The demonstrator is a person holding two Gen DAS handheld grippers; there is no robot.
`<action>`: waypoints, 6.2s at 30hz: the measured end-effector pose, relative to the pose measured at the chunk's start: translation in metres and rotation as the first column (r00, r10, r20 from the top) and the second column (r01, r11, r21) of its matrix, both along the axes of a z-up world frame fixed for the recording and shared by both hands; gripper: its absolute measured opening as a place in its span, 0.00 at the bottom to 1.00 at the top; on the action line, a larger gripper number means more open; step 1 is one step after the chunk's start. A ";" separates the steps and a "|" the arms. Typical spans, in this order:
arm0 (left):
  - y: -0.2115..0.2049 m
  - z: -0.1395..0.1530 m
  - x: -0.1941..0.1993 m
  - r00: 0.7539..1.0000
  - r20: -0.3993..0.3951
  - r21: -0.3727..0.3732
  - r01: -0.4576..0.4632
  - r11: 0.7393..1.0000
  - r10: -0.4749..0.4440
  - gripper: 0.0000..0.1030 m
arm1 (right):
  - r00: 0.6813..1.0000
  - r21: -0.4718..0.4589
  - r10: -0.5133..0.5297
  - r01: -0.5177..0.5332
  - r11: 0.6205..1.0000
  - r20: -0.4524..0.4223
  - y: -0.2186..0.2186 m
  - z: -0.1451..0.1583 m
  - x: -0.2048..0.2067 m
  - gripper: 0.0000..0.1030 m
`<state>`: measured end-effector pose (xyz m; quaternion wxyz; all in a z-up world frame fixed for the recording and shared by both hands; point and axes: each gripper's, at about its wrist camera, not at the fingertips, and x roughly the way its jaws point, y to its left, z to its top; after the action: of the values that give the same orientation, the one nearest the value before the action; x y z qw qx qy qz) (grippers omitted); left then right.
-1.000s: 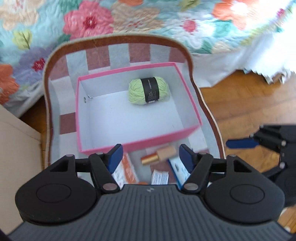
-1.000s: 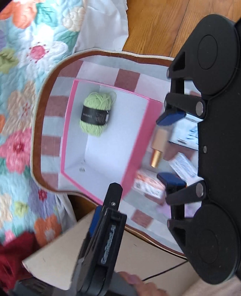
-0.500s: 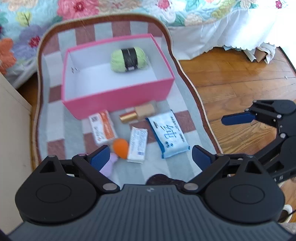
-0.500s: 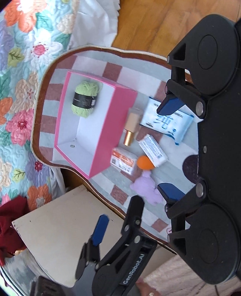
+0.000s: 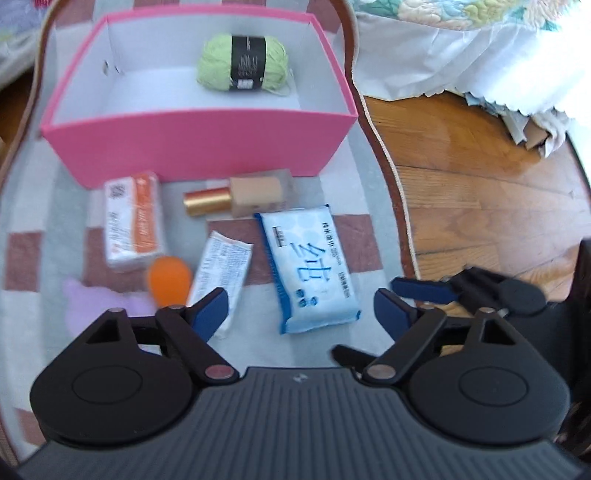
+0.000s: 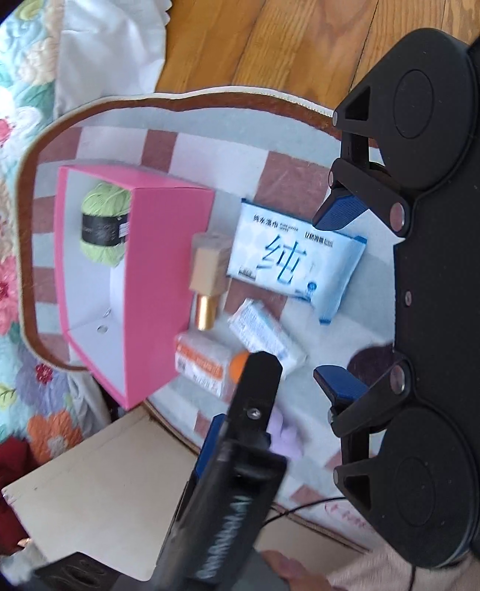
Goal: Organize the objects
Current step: 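Move the left tool to the blue-white wet-wipe pack and grasp it, then lift the wet-wipe pack and carry it into the pink box, then open the left tool to release the wipes beside the yarn, then move the left tool to the purple plush bear and grasp it, then lift the purple bear and carry it into the pink box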
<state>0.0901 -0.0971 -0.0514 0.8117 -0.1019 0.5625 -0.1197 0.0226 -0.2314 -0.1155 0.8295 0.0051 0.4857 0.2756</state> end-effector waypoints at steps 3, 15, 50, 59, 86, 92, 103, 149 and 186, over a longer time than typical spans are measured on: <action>-0.003 -0.024 0.007 0.999 -0.036 -0.026 -0.030 0.999 0.029 0.73 | 1.000 0.008 -0.013 0.013 1.000 0.005 0.000 -0.017 0.004 0.81; -0.005 -0.089 0.012 0.990 -0.068 -0.044 -0.125 0.991 0.122 0.49 | 0.997 -0.042 -0.049 0.047 0.998 -0.056 0.015 -0.061 0.015 0.82; 0.005 0.079 -0.036 0.993 0.094 -0.055 -0.067 0.996 0.072 0.27 | 0.999 0.005 -0.032 0.032 0.999 -0.002 0.036 0.093 -0.025 0.61; 0.027 0.139 0.003 0.980 0.163 -0.114 -0.097 0.989 0.115 0.28 | 0.996 0.017 -0.004 0.003 1.000 0.090 0.039 0.157 0.007 0.61; 0.041 0.037 0.188 0.972 -0.080 -0.129 -0.231 0.964 0.222 0.28 | 1.000 -0.178 0.013 -0.015 0.984 -0.009 0.073 0.084 0.178 0.55; 0.044 0.005 0.197 0.962 -0.095 -0.140 -0.267 0.954 0.255 0.28 | 0.998 -0.186 -0.014 0.003 0.982 -0.055 0.072 0.054 0.191 0.54; 0.056 -0.039 0.217 0.943 -0.126 -0.247 -0.330 0.911 0.307 0.27 | 0.997 -0.275 -0.049 0.031 0.961 -0.056 0.076 0.012 0.215 0.59; 0.138 0.010 0.002 0.985 -0.175 0.190 0.029 0.981 0.005 0.58 | 0.966 0.147 0.257 -0.252 0.956 -0.017 0.142 0.042 -0.018 0.68; 0.168 -0.085 -0.012 0.909 -0.250 0.016 -0.339 0.941 0.332 0.37 | 0.968 -0.002 0.250 -0.250 0.968 0.020 0.197 -0.056 -0.020 0.52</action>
<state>0.0783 0.0705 -0.1369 0.7415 -0.2225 0.6323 0.0276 0.0021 -0.0341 -0.1720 0.7931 -0.0586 0.4740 0.3779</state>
